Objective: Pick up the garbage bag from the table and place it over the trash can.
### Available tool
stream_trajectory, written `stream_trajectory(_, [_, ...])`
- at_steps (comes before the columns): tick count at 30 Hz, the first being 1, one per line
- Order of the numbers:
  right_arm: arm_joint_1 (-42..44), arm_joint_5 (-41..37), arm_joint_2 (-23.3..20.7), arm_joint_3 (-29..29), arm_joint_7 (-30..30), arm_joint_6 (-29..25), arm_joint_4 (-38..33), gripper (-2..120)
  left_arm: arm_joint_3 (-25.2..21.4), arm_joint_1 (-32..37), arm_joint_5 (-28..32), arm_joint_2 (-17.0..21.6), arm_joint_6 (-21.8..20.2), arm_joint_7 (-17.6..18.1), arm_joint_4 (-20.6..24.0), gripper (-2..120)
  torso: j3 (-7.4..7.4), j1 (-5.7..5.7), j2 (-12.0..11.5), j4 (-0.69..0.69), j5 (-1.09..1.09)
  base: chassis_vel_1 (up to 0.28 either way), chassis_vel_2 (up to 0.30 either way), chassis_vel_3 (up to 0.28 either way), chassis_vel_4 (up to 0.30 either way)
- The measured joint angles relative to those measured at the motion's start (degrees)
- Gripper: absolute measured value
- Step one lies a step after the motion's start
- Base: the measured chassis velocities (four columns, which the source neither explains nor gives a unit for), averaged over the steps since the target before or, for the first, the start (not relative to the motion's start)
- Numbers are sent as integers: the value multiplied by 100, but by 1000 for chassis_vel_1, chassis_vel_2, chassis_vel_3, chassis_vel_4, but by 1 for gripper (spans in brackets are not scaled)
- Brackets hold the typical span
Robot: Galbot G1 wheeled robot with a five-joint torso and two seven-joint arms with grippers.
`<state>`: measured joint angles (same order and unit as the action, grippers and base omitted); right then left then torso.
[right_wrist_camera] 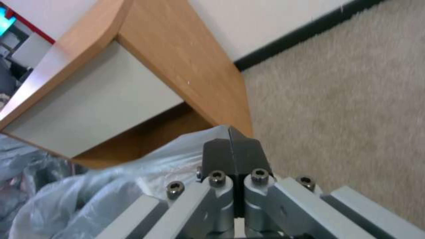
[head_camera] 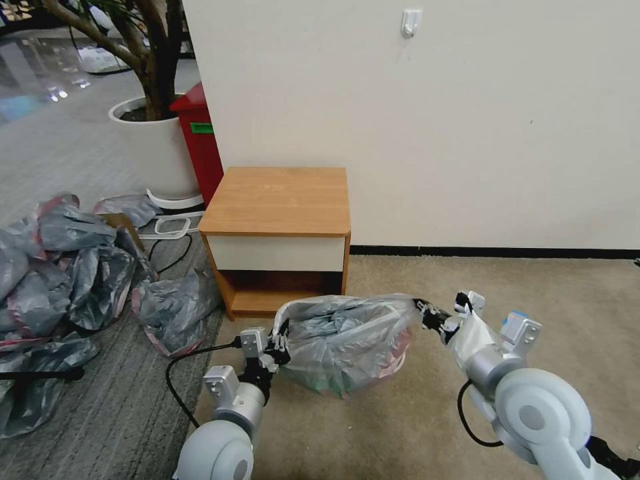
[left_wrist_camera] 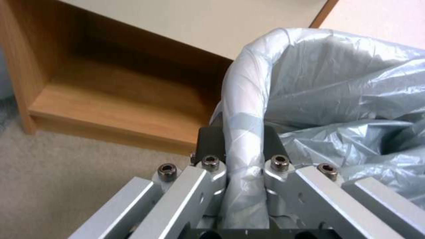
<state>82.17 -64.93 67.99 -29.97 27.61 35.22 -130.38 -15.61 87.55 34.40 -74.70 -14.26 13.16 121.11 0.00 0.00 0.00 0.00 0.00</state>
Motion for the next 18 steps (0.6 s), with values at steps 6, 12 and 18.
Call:
stream_trajectory(6, [26, -372, 31, -28, 74, 312, 114, 0, -84, -114, 421, -8, -101, 4, -10, 6, 0, 0, 0, 0, 1, 0, 0, 0, 0])
stream_trajectory(12, [27, -513, 66, -65, 104, 281, 76, 8, -172, -239, 686, 4, -218, 7, -101, 6, 0, 0, 0, 0, 0, 0, 0, 0, 0])
stream_trajectory(18, [168, -387, 127, -179, 86, 87, -90, 32, -209, -358, 705, 26, -243, 32, -262, 6, 0, 0, 0, 1, 0, 0, 0, 0, 0])
